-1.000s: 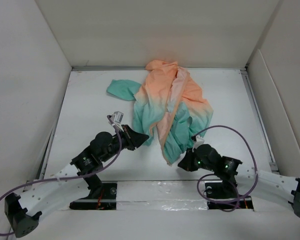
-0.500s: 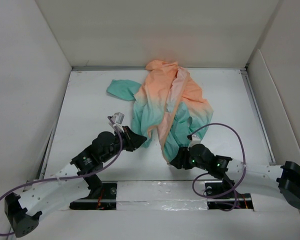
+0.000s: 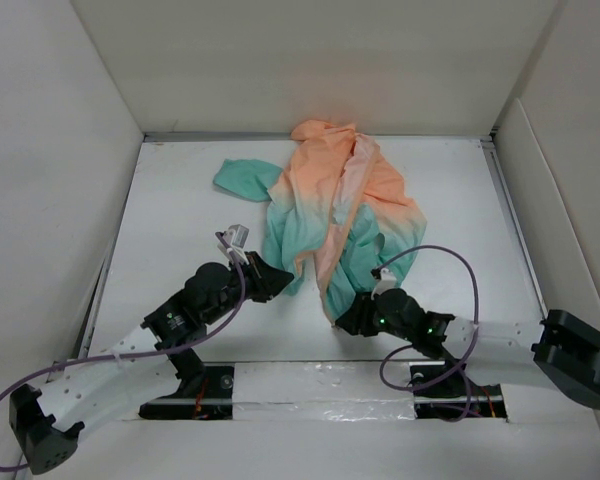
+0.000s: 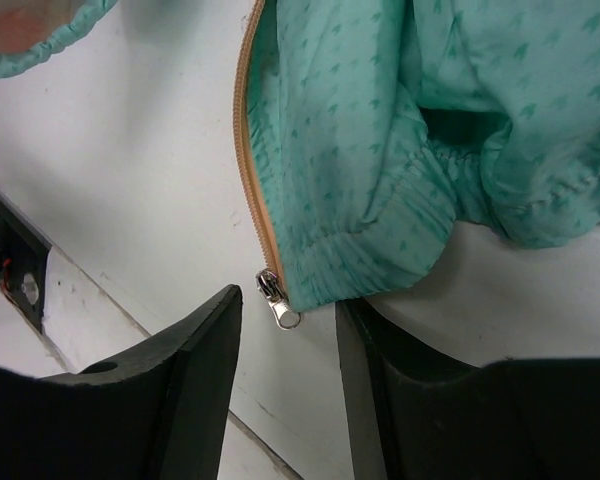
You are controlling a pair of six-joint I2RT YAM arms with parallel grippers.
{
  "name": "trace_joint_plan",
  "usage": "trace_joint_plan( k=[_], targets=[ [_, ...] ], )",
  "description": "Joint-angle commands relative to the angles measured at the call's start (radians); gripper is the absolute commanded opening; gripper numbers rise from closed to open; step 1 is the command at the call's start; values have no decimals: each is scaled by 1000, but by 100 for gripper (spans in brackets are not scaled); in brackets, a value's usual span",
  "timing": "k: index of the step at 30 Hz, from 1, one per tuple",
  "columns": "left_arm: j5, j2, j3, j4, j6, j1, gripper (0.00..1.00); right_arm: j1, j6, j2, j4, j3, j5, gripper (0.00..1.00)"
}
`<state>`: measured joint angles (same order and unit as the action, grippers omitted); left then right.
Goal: Zip up the jacket
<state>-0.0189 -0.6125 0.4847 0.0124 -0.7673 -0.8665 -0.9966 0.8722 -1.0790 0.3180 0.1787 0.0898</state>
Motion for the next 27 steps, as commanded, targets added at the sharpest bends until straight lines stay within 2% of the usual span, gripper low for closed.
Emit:
trace_joint_plan(
  k=[1,9,14,15,18,21,27],
  targets=[
    [-10,-3,11,63,6,4,0,-8,1,-38,56,-22,19,48],
    [-9,-16,3,103,-7,4,0,-8,24,-170,231,-59,16,49],
    [-15,-10,2,96,-12,4,0,-8,56,-202,314,-77,53,27],
    [-16,-7,-3,98,-16,4,0,-8,59,-200,314,-76,62,27],
    [-19,-3,-3,97,-18,4,0,-8,65,-179,300,-70,109,28],
    [-21,0,-11,95,-21,4,0,-19,56,-176,300,-58,157,40],
    [-21,-4,-20,109,-29,4,0,-19,67,-271,421,-61,127,40]
  ],
)
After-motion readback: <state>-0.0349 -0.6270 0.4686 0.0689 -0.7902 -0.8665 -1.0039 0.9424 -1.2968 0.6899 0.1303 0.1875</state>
